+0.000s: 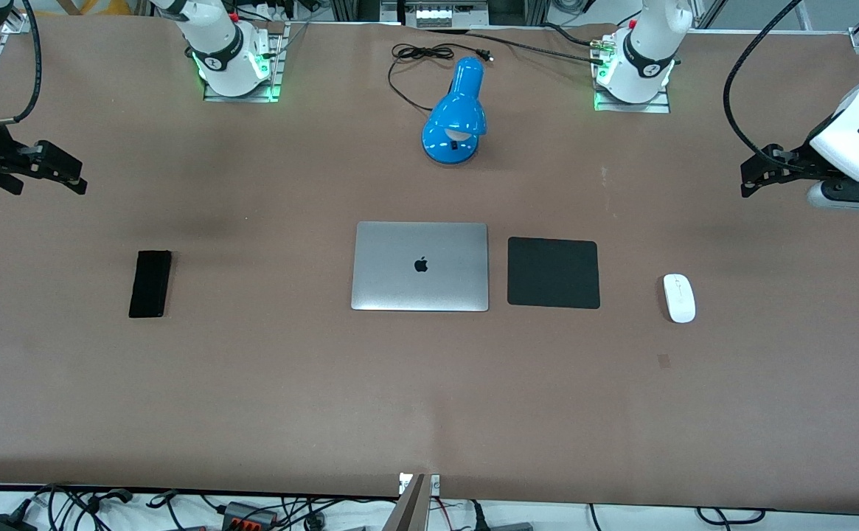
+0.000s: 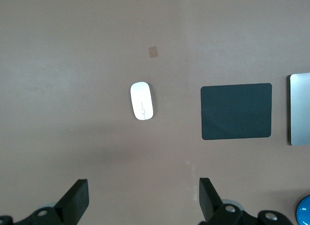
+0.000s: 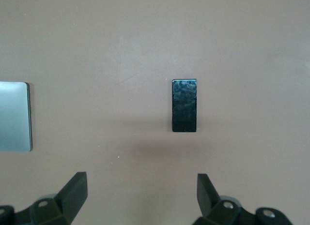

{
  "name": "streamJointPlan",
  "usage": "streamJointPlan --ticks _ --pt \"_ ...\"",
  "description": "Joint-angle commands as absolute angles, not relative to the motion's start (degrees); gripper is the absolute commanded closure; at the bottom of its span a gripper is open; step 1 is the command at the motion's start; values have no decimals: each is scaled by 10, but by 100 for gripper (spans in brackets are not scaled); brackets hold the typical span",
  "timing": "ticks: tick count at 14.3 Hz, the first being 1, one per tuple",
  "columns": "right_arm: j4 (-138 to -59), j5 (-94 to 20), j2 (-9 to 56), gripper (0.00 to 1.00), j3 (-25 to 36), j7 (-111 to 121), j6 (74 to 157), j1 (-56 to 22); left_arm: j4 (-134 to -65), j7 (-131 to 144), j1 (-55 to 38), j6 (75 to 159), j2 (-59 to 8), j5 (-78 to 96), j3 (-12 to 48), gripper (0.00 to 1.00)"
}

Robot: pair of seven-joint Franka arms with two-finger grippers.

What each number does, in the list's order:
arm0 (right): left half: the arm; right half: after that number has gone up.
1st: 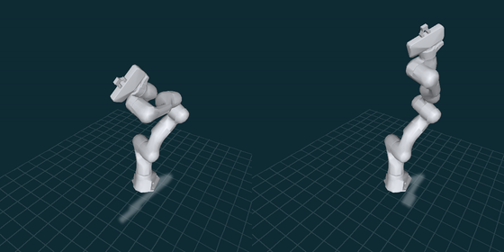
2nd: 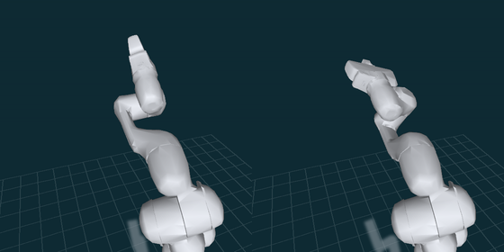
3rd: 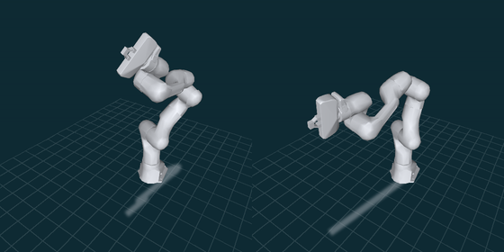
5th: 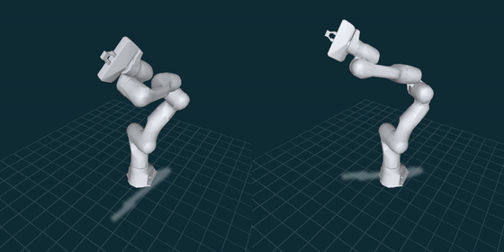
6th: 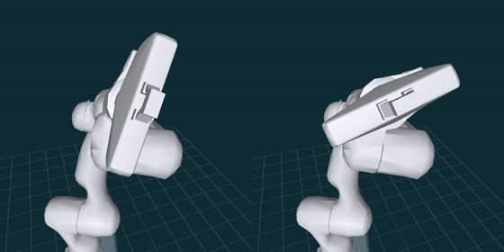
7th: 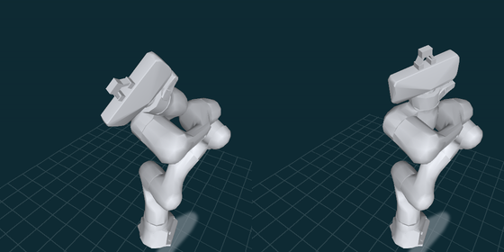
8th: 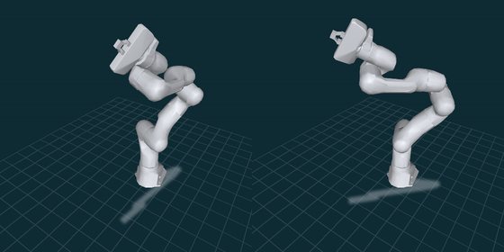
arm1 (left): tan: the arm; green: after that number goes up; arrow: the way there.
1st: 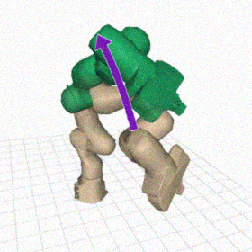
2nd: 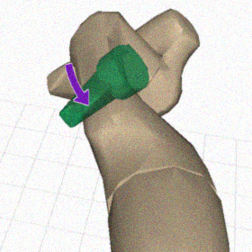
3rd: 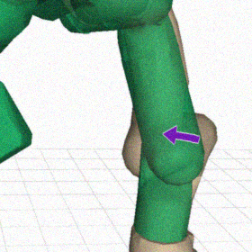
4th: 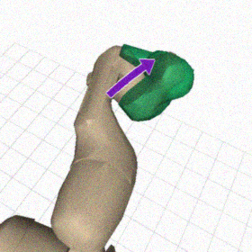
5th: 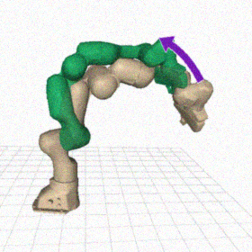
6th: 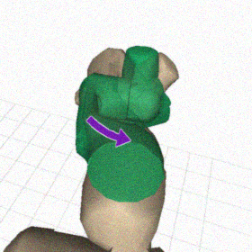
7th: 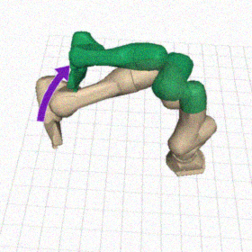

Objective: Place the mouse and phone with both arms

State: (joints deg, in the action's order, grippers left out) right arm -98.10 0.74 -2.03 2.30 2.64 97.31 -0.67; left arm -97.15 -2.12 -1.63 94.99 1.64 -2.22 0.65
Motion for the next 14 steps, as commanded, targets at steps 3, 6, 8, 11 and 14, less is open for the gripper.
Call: streamJointPlan --ticks 3,6,8,11,14 --pt "-979 0 -31 0 19 23 966 1 -958 -19 -16 937 13 -17 8 0" --pt "-981 0 -29 0 19 23 966 1 -958 -18 -15 937 13 -17 8 0" --pt "-981 0 -26 0 19 23 966 1 -958 -13 -16 937 13 -17 8 0" --pt "-982 0 -16 0 21 32 964 5 -959 -13 -18 933 5 -17 8 0" --pt "-981 5 0 0 19 32 966 1 -958 -18 -17 896 -7 -10 7 0"
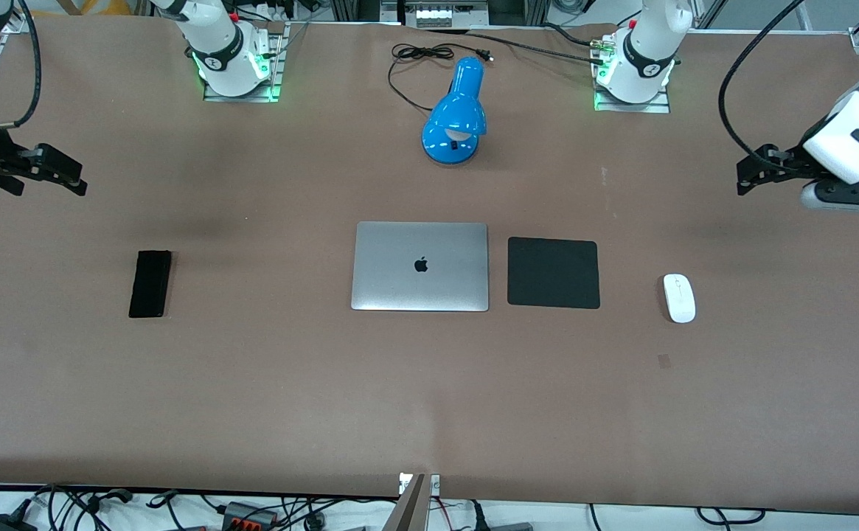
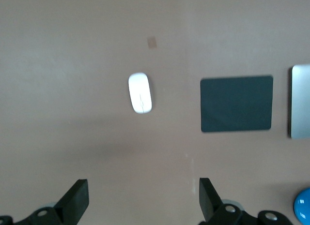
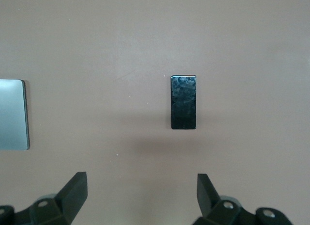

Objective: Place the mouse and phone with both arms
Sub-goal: 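Move the right gripper over the black phone while the left gripper reaches the mouse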

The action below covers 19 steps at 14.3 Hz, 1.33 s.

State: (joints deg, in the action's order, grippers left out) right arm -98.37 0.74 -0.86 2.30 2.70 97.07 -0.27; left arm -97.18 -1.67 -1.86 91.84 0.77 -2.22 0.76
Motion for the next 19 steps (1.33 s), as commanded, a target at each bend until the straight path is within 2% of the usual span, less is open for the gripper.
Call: streamJointPlan --ticks 1,4,7,8,9,12,16,19 --pt "-983 8 10 0 19 33 966 2 -958 -17 -17 896 -18 -11 7 0" --pt "-984 14 53 0 20 24 975 3 -948 -19 -17 899 -83 -13 2 0" --pt "-987 22 80 0 20 23 997 4 -867 -21 -18 901 -211 -17 0 0" --pt "-989 27 95 0 20 23 1011 4 -862 -18 -17 915 -242 -16 0 0" --pt "-993 27 110 0 21 23 1024 6 -867 -20 -11 964 -257 -18 -2 0" --pt "-997 28 166 0 23 3 1070 18 -934 -23 15 1131 -275 -18 2 0" --pt "-997 70 248 0 25 -31 1154 19 -1077 -22 35 1363 -271 -18 3 0" --pt "-997 70 300 0 25 -35 1200 29 -1161 -22 35 1487 -270 -18 3 0"
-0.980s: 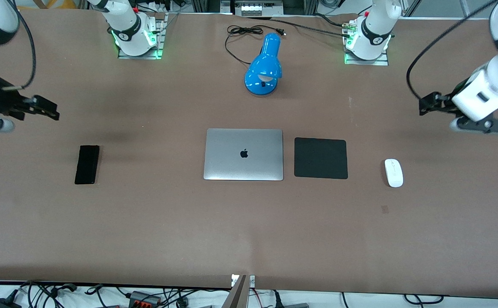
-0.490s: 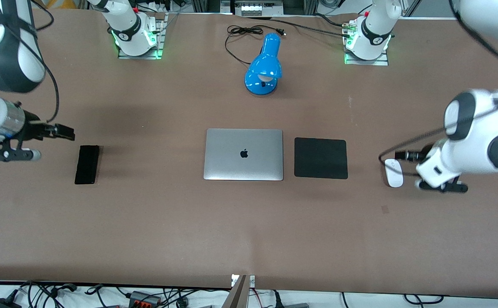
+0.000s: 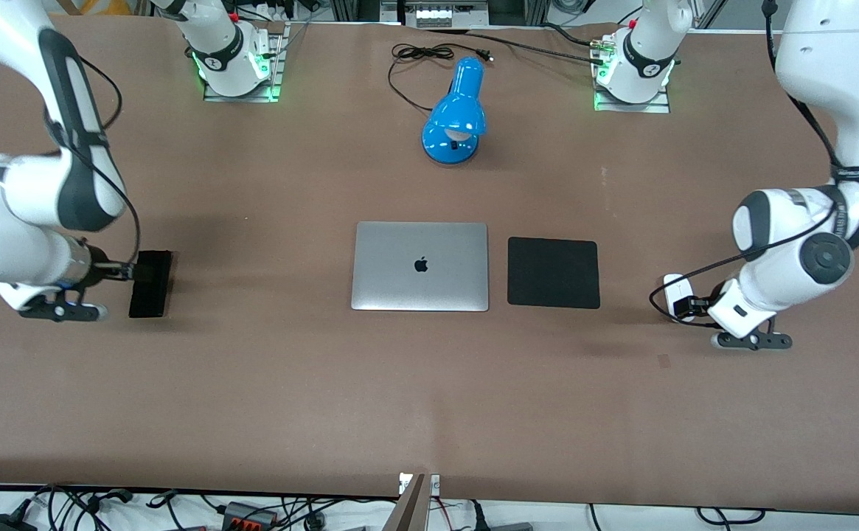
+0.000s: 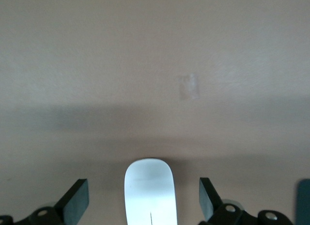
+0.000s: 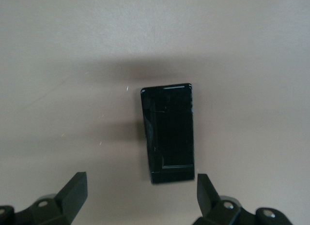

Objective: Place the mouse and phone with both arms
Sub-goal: 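Lower and close the right gripper on the phone while the left gripper grasps the mouse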

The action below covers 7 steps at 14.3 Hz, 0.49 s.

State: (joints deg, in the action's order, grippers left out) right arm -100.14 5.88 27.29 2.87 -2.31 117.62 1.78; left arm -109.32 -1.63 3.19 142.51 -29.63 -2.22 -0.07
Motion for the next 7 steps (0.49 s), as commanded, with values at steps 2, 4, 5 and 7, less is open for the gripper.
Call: streamJointPlan --ticks 2,4,5,7 --pt "-997 70 315 0 25 -34 1219 38 -1184 -22 35 1517 -271 -18 3 0" --pt "-997 70 315 0 24 -34 1218 38 -1184 -23 34 1518 -272 -18 4 0" --pt "-997 70 315 0 24 -35 1217 38 -1184 -23 34 1518 -272 -18 4 0" --pt "-997 69 316 0 24 -35 1220 38 -1184 -22 34 1518 -272 -18 4 0"
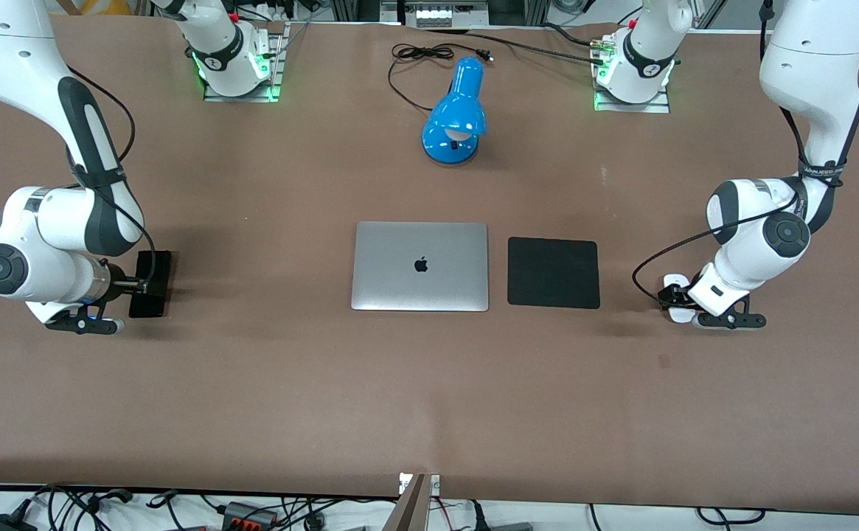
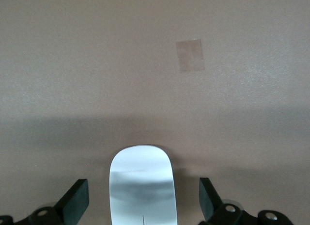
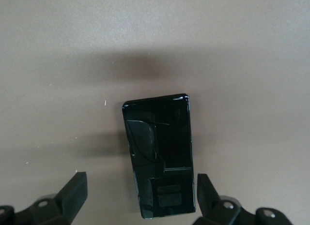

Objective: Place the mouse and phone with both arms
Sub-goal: 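Lower and close the right gripper on the phone while the left gripper grasps the mouse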

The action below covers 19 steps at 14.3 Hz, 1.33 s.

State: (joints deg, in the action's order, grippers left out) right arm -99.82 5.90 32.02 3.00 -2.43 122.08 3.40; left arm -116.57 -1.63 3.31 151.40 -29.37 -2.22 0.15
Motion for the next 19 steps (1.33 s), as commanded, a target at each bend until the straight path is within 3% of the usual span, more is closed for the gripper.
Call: streamJointPlan --ticks 1,10,12,16,19 --pt "-995 68 324 0 24 -35 1222 38 -1184 -22 34 1518 -272 -18 4 0" --pt "-993 61 342 0 24 -36 1230 44 -1194 -22 34 1518 -286 -18 5 0" --pt "-994 59 347 0 24 -38 1230 44 -1197 -22 35 1518 -292 -18 5 12" --pt "-992 33 358 0 24 -35 1230 54 -1197 -16 35 1513 -296 -18 5 49" --pt "-993 33 372 0 24 -34 1230 70 -1184 -12 33 1506 -284 -18 6 56"
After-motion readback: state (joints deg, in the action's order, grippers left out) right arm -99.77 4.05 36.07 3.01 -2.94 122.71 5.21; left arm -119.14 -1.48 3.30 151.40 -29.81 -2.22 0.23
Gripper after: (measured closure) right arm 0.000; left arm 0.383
